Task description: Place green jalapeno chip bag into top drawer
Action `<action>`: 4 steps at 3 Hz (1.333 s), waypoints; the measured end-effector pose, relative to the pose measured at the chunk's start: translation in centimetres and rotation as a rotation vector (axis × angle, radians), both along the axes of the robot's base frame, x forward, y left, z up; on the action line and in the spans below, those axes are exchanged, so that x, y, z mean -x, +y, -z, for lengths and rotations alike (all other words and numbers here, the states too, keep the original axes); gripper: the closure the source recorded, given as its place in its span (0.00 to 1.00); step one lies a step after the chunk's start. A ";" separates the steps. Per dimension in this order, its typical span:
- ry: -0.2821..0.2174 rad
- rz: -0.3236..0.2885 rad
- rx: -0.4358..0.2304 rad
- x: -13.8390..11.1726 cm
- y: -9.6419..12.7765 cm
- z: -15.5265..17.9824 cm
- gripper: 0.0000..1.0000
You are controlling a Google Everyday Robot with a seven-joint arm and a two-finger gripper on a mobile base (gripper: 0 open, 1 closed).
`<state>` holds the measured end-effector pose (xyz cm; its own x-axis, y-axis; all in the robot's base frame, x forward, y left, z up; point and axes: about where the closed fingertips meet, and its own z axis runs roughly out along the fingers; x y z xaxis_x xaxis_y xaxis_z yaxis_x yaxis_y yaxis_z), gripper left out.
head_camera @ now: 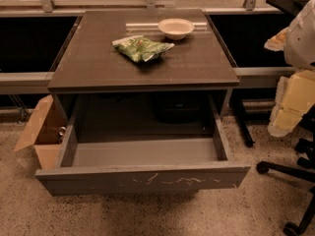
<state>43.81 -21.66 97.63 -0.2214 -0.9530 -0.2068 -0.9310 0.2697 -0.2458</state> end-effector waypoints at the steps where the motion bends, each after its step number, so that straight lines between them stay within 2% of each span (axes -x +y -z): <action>1: -0.004 -0.003 -0.012 -0.5 0.4 -0.2 0.00; 2: -0.019 -0.014 -0.058 -2.7 1.9 -1.0 0.00; 3: -0.022 -0.030 -0.156 -5.8 4.6 -1.5 0.00; 4: -0.018 -0.070 -0.292 -8.2 8.4 -1.6 0.00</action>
Offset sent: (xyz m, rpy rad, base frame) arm 0.0499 0.0352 0.0160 0.1103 -0.0170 0.0262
